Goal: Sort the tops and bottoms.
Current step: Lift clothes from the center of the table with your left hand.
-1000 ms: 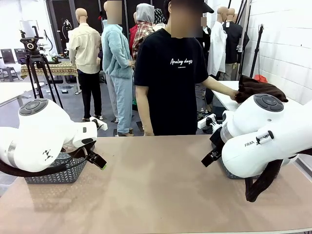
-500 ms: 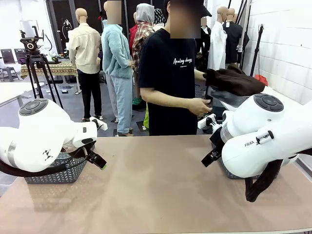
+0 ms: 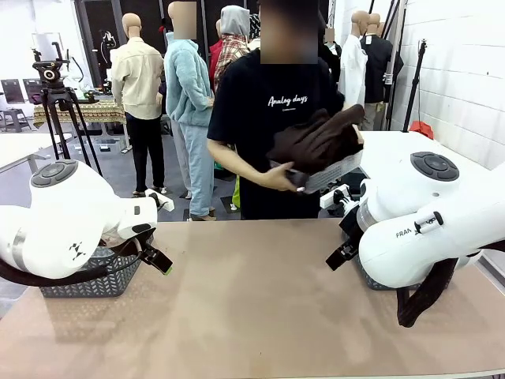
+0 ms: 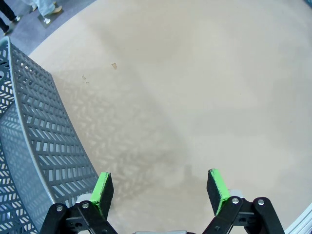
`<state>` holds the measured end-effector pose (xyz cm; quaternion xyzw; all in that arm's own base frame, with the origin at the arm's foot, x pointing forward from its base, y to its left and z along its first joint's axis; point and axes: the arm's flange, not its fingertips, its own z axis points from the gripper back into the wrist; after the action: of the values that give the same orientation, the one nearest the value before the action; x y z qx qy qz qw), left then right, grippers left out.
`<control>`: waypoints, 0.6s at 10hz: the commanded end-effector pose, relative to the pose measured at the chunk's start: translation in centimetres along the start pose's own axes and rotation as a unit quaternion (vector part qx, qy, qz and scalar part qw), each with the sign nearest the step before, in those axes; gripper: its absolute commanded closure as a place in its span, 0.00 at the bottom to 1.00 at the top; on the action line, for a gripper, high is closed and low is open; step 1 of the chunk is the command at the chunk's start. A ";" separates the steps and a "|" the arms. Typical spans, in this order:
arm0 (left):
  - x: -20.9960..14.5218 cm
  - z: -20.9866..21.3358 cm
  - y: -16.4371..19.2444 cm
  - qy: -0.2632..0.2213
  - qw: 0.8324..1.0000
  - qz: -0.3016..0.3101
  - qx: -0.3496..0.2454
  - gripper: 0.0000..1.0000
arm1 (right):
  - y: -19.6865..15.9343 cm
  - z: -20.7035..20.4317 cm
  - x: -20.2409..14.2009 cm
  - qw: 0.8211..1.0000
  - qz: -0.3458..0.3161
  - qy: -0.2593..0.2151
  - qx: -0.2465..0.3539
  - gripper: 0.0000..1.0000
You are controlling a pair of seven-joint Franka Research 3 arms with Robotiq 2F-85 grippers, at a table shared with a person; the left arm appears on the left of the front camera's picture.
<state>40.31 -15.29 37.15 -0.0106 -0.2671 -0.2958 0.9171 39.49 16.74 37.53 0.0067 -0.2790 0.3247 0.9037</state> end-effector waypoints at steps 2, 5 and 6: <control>0.0 0.0 0.1 0.000 1.000 0.001 0.000 0.00 | 0.0 0.0 0.0 1.000 -0.001 0.000 0.000 0.00; 0.0 0.0 0.1 0.000 1.000 0.001 0.000 0.00 | 0.0 0.0 0.0 1.000 -0.001 0.000 0.000 0.00; 0.0 0.0 0.1 0.000 1.000 0.001 0.000 0.00 | 0.0 0.0 0.0 1.000 -0.001 0.000 0.000 0.00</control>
<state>40.31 -15.29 37.15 -0.0106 -0.2671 -0.2958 0.9171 39.49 16.74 37.53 0.0067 -0.2790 0.3247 0.9037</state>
